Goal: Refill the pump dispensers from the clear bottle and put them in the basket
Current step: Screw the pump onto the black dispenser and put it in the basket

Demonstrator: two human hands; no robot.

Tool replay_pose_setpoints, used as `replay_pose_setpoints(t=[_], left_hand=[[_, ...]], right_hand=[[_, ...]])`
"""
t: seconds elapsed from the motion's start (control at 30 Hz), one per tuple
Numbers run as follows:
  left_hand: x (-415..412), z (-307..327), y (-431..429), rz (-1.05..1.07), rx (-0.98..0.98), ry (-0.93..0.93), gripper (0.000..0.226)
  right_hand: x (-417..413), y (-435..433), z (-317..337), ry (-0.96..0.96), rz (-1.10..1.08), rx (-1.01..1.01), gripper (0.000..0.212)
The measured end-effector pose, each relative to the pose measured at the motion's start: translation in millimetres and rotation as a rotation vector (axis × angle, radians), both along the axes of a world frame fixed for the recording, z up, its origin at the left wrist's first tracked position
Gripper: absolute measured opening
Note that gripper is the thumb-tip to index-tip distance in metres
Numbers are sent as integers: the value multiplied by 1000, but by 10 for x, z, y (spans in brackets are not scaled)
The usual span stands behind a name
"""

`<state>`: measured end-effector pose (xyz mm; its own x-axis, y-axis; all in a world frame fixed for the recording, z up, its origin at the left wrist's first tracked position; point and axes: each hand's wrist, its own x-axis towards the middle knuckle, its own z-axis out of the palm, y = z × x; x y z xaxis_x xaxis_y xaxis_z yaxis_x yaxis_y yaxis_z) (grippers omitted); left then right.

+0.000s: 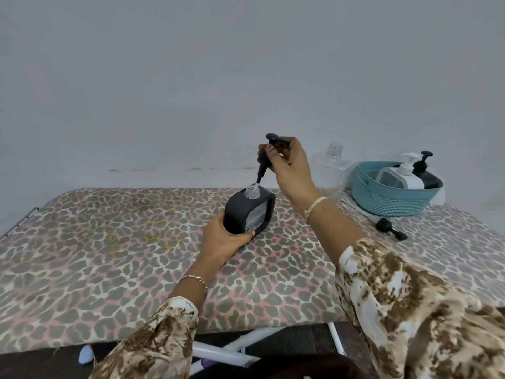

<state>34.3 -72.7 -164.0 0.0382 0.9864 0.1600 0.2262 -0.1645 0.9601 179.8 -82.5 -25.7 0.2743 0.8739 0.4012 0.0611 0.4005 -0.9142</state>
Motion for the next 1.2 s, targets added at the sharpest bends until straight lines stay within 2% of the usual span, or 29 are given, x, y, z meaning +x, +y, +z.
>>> replay_pose_setpoints(t=[0.23,0.47,0.6,0.67,0.77,0.93,1.03,1.2], left_hand=[[-49,13,52,-51,-15,-141,67],[-71,31,46,-76,-23,-224,62],[-70,47,38,-92,-42,-271,61],[-69,49,40,-96,-48,-271,63],[-75,49,42,-99,-64,-270,68],[-91,69,27,-139,-90,-299,70],[-110,89,17,-175,-91,-310,61],[-107,108,4,-214,-91,-318,55]], right_hand=[[-3,-1,-160,-92,109,-73,25],[-22,65,-308,-148,192,-168,24],[-7,71,-477,-110,113,-179,23],[-1,78,-497,-148,26,-147,22],[-18,79,-503,-223,-63,-137,31],[9,-16,-574,-276,54,-141,26],[-35,-96,-677,-315,31,-66,29],[-141,-102,-752,-241,-184,-12,12]])
